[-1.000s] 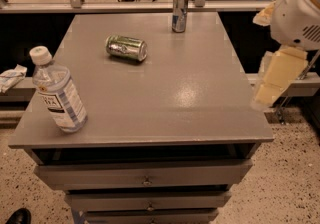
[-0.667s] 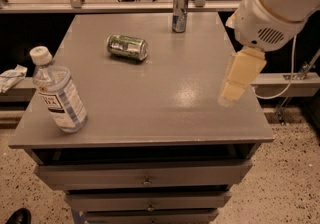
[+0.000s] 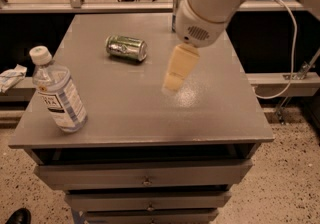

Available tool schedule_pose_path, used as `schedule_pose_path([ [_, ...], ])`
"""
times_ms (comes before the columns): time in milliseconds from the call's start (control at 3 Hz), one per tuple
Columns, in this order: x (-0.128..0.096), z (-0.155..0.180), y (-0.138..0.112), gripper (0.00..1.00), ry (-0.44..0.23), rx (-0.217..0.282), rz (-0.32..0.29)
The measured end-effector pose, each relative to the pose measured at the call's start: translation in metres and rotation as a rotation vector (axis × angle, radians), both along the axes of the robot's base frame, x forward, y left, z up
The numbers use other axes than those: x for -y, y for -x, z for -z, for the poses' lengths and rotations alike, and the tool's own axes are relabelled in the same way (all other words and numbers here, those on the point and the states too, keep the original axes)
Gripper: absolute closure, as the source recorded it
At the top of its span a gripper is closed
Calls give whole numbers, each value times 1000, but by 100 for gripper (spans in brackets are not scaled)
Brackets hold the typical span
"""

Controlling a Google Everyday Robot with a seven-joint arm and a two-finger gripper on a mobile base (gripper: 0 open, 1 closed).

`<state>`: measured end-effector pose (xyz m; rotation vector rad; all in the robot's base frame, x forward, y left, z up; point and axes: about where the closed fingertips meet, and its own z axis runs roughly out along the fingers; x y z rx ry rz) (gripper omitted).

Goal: Place green can upright

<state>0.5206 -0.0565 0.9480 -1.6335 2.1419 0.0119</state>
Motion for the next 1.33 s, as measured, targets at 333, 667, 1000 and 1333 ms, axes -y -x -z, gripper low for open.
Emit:
schedule_pose_path([
  [333,-46,7,-36,0,-23,26,4],
  [667,-47,7,-38,0,-27,28,1],
  [1000,-60,13,-60,0,-74,56,-19],
  [1333,-74,20,-97,0,-111,67,-6],
])
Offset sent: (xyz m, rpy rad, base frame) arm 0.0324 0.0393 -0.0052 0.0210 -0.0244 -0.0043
